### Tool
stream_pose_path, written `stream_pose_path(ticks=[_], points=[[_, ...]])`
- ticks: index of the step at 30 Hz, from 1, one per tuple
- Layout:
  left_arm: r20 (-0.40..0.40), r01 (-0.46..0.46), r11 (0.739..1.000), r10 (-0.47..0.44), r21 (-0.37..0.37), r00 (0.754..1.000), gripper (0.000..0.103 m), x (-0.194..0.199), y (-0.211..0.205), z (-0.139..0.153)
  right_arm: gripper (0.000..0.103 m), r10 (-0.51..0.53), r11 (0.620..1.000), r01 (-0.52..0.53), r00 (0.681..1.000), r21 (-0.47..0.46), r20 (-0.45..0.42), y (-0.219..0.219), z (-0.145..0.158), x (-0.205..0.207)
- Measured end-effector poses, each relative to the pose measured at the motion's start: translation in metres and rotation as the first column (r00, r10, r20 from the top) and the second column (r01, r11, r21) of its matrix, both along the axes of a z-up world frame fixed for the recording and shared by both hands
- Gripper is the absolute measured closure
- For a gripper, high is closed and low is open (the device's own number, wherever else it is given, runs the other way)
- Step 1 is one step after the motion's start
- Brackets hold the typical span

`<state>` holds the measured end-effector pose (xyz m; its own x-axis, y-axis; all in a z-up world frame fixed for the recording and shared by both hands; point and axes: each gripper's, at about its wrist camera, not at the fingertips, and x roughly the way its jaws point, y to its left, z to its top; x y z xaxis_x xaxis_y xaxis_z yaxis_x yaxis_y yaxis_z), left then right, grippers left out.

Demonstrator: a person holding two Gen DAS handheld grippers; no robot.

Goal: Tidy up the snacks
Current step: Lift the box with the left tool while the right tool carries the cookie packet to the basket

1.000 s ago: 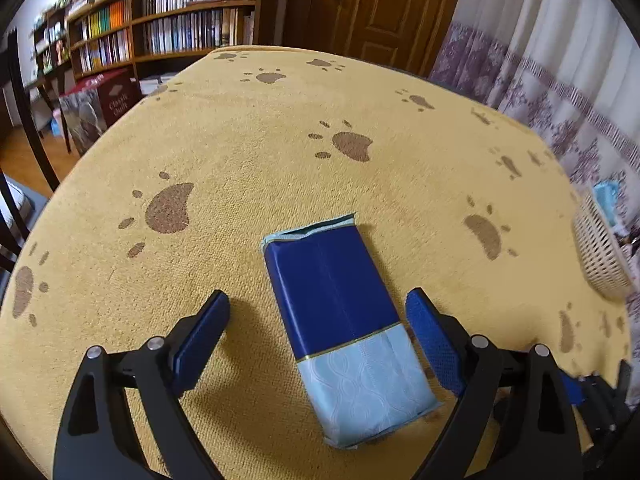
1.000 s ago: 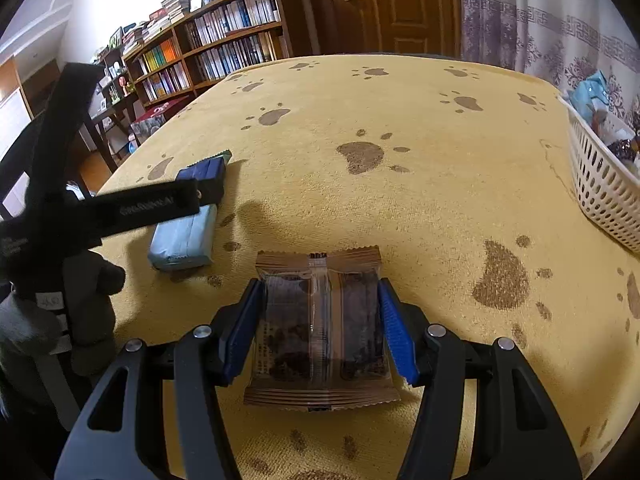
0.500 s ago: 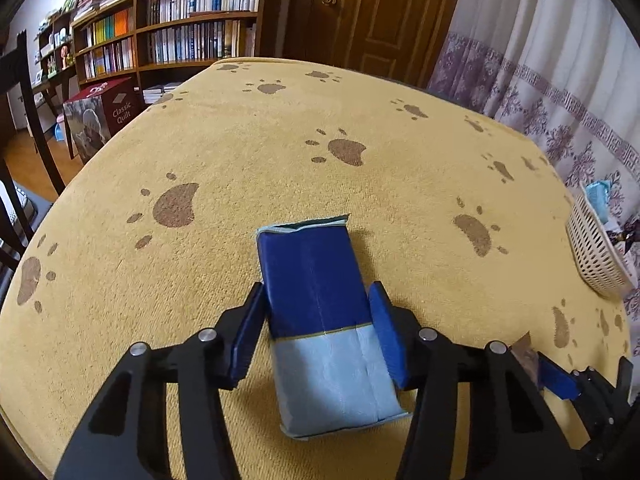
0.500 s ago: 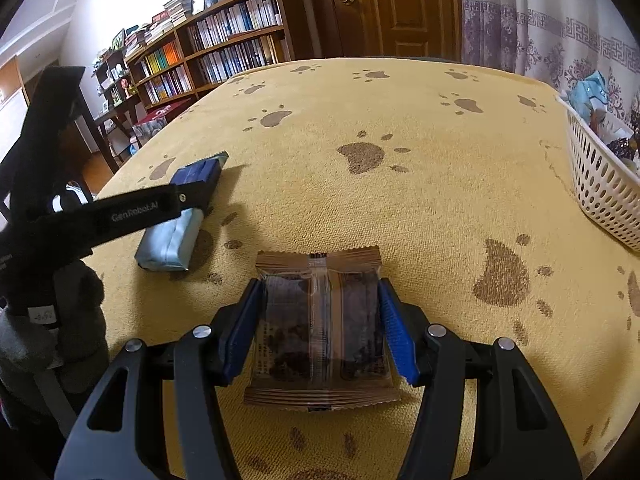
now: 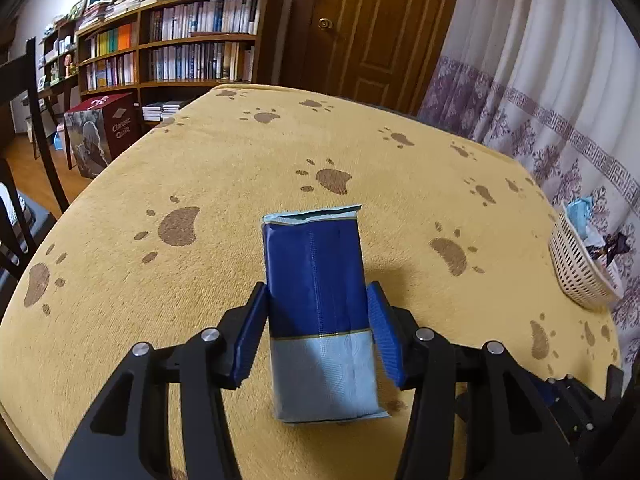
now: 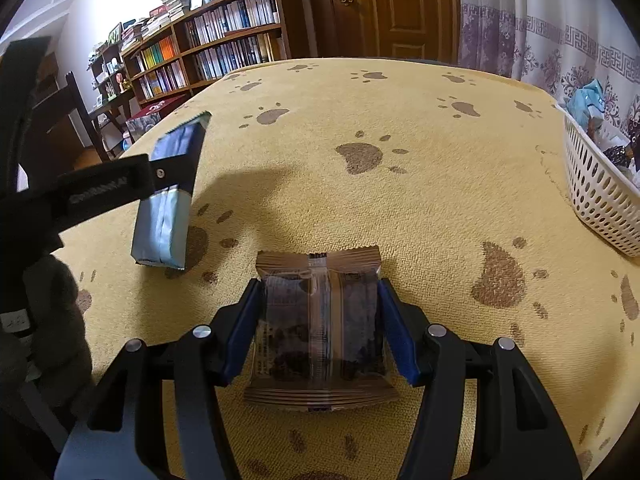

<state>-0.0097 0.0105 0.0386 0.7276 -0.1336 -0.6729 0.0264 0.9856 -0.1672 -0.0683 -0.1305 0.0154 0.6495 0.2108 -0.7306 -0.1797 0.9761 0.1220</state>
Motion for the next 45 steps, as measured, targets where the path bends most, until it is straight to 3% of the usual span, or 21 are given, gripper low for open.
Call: stream_pose_path(ticks=[11,17,23,29,37,45], points=[[0.054,0.039,0.999,-0.038,-0.009,0.998,0.053,-0.018,-0.008,0.011,0.043,-0.026,0.999,0.026,1.000,-0.026,0.002,0.003,-0.001,0.001],[0.061,0.175,0.976,-0.168,-0.129,0.984,0.053,-0.009,0.032,0.024,0.043,-0.029,1.000,0.029,1.000,-0.013,0.003,0.001,0.000,0.000],[0.144,0.142,0.988,-0.133,-0.060,0.981,0.053,-0.008,0.071,0.056,0.043,-0.030,1.000,0.030,1.000,-0.005,0.003,0.000,0.000,0.001],[0.154,0.177,0.980,-0.162,-0.088,0.975,0.053,-0.010,0.083,0.067,0.043,-0.042,0.998,0.042,0.999,0.044,0.007,-0.007,0.001,-0.001],[0.132,0.186,0.977,-0.172,-0.100,0.976,0.053,-0.008,0.071,0.071,0.043,-0.048,0.993,0.046,0.999,0.109,0.008,-0.017,0.003,-0.002],[0.146,0.289,0.951,-0.272,-0.110,0.951,0.053,-0.006,0.014,0.081,0.043,-0.120,0.979,0.104,0.989,0.178,0.084,-0.052,0.030,-0.014]])
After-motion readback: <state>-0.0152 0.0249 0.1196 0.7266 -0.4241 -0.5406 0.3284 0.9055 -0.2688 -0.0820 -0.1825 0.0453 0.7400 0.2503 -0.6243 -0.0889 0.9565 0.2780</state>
